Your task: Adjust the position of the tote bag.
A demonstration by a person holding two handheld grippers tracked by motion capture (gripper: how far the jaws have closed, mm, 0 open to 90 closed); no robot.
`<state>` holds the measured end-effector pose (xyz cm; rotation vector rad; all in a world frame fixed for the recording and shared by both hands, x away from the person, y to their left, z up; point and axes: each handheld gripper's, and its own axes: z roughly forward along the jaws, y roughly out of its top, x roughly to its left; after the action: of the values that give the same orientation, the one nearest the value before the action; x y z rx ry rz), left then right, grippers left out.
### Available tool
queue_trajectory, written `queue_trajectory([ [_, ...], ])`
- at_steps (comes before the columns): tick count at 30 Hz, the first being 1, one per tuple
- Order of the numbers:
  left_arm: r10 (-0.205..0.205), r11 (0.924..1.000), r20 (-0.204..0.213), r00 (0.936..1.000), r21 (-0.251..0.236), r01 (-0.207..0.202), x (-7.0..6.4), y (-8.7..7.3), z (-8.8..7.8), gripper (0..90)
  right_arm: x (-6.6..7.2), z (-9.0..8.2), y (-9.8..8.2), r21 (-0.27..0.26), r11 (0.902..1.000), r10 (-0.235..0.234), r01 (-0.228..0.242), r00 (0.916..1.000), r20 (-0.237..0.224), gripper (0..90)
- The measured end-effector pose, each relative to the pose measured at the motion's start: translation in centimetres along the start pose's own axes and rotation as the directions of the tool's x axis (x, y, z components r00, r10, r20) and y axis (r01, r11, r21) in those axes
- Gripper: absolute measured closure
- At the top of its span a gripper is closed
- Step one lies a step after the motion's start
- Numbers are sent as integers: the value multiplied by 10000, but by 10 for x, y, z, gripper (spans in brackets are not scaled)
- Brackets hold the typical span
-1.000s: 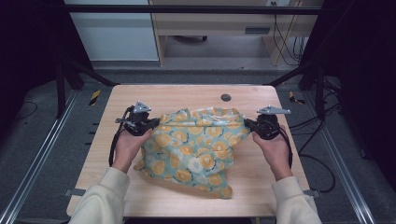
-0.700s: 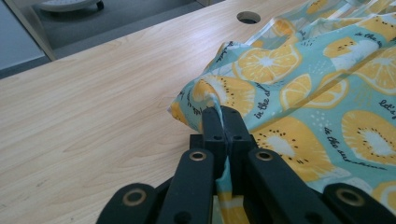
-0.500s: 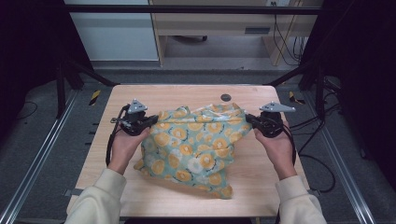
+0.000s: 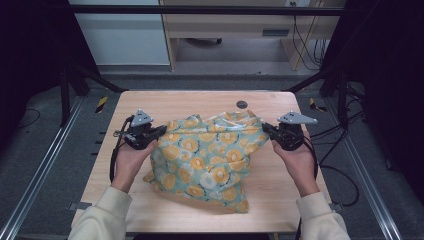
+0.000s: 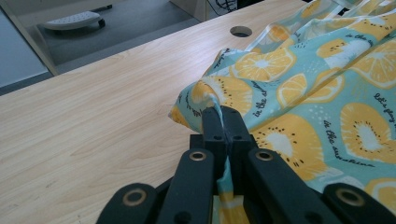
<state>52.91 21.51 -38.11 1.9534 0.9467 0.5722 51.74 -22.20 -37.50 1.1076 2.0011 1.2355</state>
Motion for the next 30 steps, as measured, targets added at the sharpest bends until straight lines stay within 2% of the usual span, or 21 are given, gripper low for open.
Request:
queue_trajectory([
  [10,244,9989,7,9997,-402,-244,-8,-5,-19,900,11,-21,-9,-526,9982,-310,301,9994,-151,900],
  [19,144,9979,62,9999,-633,-140,-11,-14,-28,900,20,-27,-17,-619,9974,-398,383,9989,-241,900],
  [30,250,9963,20,9997,-828,-247,-16,-20,-38,900,26,-32,-22,-710,9967,-412,388,9986,-328,900],
])
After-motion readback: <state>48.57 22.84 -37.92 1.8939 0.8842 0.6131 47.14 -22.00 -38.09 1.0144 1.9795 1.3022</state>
